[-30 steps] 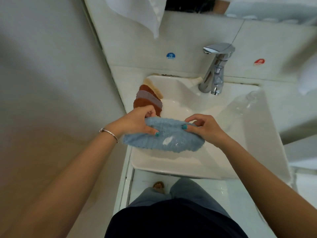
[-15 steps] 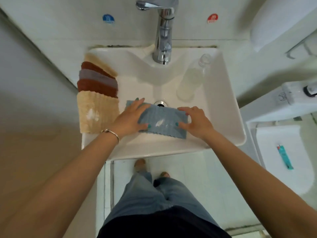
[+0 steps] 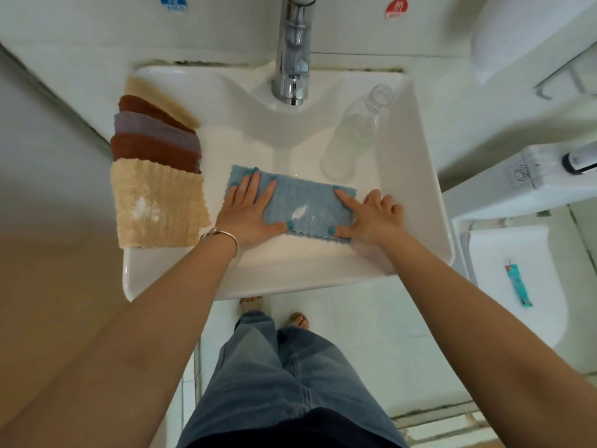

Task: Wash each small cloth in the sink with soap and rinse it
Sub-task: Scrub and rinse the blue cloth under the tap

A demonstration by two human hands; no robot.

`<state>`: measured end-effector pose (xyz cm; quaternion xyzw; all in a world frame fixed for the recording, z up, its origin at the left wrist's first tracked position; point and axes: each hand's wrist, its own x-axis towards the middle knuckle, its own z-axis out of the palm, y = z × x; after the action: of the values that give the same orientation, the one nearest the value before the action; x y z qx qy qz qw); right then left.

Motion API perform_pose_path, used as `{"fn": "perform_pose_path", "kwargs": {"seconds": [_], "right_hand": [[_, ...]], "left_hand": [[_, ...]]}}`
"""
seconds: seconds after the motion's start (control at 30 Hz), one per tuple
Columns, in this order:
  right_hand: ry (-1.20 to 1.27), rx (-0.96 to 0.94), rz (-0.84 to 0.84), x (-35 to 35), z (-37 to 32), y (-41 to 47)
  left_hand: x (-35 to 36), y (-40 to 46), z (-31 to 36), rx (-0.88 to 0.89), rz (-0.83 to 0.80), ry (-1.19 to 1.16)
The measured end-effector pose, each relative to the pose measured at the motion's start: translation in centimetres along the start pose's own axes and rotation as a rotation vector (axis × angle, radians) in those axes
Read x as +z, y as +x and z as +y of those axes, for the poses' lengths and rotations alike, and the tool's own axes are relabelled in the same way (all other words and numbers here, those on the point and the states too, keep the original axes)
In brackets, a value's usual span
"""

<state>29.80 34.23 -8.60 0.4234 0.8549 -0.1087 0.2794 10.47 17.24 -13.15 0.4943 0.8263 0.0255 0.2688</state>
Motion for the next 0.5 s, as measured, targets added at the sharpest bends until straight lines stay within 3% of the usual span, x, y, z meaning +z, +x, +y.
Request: {"fn": "perform_pose_path", "kwargs": {"seconds": [0.07,0.13,0.2,0.33,0.5], "right_hand": [[0.34,0.043,0.128,0.1,-0.7,-0.7],[0.847,0.115,0.374,-0.4,-1.8,-1.0],[1.138,0.164,0.569,-1.5,-3.0,-0.5],[1.307,0.075,0.655,-3.6,-4.9,1.6],[1.333,0.076,0.688,-5.0,-6.2,3.6]], "left_hand": [[0.2,-0.1,0.1,-0.003,0.023,0.006],[0.3,-0.1,0.0,-0.003,0.028,0.005],[0.2,0.1,-0.1,-0.003,0.02,0.004],[0.1,0.2,0.1,-0.005,-0.007,0.005],[0.0,0.2,0.0,-0.003,-0.024,-0.003]]}}
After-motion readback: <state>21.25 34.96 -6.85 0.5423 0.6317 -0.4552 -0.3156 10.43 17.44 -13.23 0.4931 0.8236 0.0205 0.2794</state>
